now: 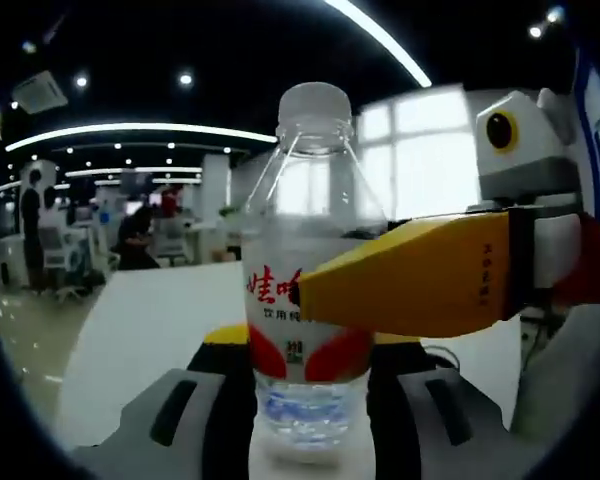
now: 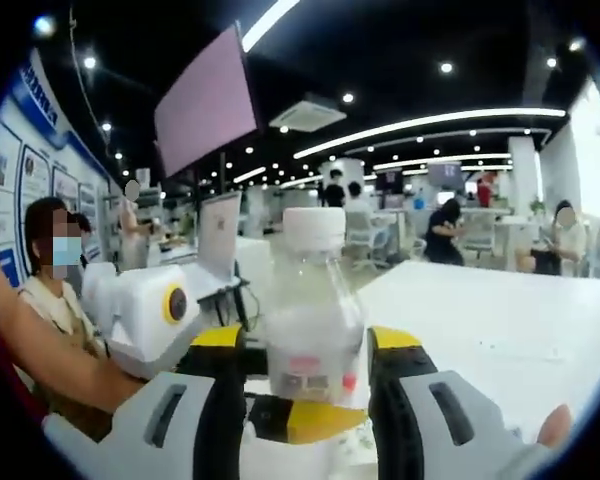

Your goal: Arrange the tabletop items into an orderly group along one side of the table until the central work area is clear of visible clutter.

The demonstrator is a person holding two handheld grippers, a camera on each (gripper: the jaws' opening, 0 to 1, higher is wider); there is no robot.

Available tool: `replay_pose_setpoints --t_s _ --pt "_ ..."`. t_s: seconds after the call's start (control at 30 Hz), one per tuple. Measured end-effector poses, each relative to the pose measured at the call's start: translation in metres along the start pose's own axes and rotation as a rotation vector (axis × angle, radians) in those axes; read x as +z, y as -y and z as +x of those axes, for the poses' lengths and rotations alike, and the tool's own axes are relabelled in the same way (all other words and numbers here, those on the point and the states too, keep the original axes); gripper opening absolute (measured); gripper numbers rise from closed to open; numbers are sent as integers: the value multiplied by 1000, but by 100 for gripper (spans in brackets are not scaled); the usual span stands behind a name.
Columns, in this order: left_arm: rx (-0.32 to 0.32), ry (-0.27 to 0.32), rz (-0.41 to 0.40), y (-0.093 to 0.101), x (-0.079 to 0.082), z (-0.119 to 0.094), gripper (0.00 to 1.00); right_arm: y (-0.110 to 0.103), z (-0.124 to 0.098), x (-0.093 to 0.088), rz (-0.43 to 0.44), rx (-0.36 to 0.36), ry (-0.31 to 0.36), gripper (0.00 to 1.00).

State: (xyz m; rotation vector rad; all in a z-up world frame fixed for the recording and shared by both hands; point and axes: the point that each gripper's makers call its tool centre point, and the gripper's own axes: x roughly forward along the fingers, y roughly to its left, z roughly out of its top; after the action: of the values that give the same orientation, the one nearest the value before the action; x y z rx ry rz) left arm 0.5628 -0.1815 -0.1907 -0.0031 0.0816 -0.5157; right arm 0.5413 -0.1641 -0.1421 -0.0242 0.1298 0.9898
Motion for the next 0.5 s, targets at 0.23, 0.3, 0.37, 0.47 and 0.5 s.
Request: replay_pose_setpoints --t_s 0.23,0.3,0.37,0.47,0.5 --pt "34 10 -6 -2 6 1 39 1 7 1 2 -11 10 43" --pt "47 5 -4 -1 6 1 39 4 7 1 -9 -23 8 42" --pt "50 5 -15 -1 6 1 39 4 7 1 -11 -27 12 41" --pt "62 1 -14 -1 7 1 39 5 7 1 -11 -31 14 41" --pt "70 1 -17 -1 7 1 39 5 7 2 -17 -28 16 40"
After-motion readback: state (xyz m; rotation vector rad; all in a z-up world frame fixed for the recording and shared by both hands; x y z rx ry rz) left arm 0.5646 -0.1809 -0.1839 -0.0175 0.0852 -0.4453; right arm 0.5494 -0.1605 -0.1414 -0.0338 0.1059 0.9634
